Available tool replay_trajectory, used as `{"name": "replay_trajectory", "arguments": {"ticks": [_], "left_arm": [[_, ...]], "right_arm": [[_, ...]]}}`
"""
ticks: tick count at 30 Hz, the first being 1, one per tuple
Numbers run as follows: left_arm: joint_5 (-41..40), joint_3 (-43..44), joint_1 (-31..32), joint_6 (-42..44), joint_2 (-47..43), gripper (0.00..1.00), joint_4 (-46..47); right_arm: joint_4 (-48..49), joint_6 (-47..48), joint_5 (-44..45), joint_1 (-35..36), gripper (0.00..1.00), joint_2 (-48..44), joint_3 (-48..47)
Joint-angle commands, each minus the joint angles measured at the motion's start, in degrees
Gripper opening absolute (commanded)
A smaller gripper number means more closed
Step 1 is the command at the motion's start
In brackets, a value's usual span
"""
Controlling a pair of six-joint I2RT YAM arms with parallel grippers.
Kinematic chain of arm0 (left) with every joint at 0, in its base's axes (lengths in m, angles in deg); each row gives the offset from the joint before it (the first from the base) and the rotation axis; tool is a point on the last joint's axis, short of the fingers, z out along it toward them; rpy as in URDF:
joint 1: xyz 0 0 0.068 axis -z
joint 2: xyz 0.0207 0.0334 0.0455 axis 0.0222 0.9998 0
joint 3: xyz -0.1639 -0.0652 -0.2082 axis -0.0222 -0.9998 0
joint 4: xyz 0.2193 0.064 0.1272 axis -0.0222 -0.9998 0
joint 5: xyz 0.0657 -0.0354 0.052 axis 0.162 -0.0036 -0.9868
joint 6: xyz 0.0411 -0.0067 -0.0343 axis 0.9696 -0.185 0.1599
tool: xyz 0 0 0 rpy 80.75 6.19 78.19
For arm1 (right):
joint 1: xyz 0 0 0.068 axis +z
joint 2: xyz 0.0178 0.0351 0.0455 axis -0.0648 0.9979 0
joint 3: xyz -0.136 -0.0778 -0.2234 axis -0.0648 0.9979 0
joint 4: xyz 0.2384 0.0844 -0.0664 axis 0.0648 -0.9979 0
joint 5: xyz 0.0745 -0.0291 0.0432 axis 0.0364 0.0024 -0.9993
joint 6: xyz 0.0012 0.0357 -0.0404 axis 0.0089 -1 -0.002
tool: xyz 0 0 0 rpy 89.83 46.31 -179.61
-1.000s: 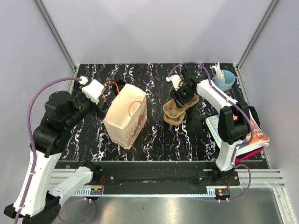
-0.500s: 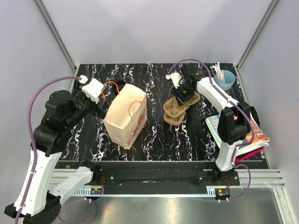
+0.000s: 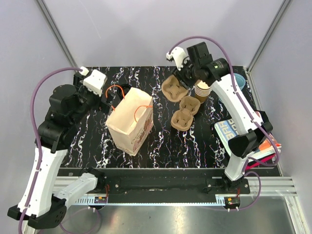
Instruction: Pack the takeout coffee
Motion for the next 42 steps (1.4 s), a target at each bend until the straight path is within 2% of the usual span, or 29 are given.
{"name": "replay_trajectory", "arguments": {"ticks": [1,4,8,12,19,24,29,36,42], "left_arm": [[-3.8,4.7,-1.4,-0.4,2.4,0.99,5.0],[-3.0,6.0,-3.6,-0.7,4.8,0.99,5.1],[6.3,6.4,-7.7,-1.2,6.9,0.99,5.3],[11.7,6.2,-10.9,-1.0,8.5,0.99,5.3],[20.3,3.8,-13.9,0.0,9.1,0.99,5.1],[23.0,2.3,-14.7,0.8,8.9,0.99,4.5],[21.8,0.4,-14.9,1.0,9.1,0.99,4.8],[20.4,-3.1,-16.6,-1.9,8.8,0.91,8.8],[23.1,-4.7,-18.6,-5.7,9.1,0.82,11.8]], "right_arm": [[-2.1,1.5,6.4,4.3,0.44,0.0,-9.7],[-2.7,2.6,9.8,7.7,0.44,2.9,-16.5],[-2.5,5.5,16.6,12.7,0.44,7.5,-24.1],[-0.7,7.8,22.0,18.3,0.44,10.4,-27.0],[2.7,10.9,28.6,25.9,0.45,13.5,-26.7],[5.1,12.7,32.7,29.2,0.45,15.2,-26.8],[5.8,13.5,34.5,32.5,0.45,15.7,-25.2],[7.6,11.3,37.5,35.8,0.43,16.5,-21.9],[8.1,8.4,37.9,37.2,0.43,18.1,-22.1]]}}
